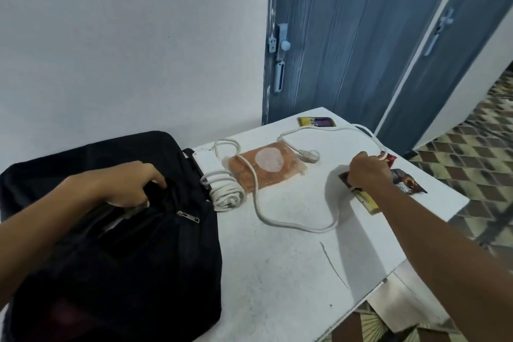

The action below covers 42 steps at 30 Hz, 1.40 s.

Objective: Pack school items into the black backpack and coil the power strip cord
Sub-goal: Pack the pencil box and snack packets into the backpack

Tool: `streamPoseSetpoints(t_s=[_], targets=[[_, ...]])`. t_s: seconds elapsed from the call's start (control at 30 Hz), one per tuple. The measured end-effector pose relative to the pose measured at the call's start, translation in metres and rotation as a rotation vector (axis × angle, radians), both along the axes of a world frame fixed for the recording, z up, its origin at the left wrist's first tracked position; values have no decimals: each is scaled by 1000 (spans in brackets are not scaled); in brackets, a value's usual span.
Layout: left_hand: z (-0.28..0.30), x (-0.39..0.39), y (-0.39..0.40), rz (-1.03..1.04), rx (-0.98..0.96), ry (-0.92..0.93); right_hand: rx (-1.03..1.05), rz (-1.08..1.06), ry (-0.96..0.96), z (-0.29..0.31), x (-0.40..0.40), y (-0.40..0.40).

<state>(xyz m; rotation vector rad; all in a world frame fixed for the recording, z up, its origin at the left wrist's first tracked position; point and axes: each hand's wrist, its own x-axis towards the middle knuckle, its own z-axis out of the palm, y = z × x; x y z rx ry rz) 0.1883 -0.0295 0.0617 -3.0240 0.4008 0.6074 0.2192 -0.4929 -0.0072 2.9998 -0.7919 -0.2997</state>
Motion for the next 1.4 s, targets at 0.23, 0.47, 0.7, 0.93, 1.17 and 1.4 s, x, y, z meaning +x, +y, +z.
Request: streamPoseSetpoints(t_s=[0.23, 0.47, 0.7, 0.93, 1.17, 1.4], targets=[[-2, 0, 2, -7, -5, 0, 17, 141, 149, -14, -19, -33], [-1, -1, 1, -14, -16, 6, -67, 65, -41, -7, -23, -36], [-6, 2, 6, -36, -28, 6, -132, 10, -204, 38, -6, -22], [-7, 3, 6, -55, -11, 8, 401, 329, -422, 102, -4, 83], [7, -21, 1, -140, -187, -10, 1493, 575, 216, 123, -36, 203], [59, -54, 19, -160, -314, -136, 1073, 1124, 287, 123, -84, 301]])
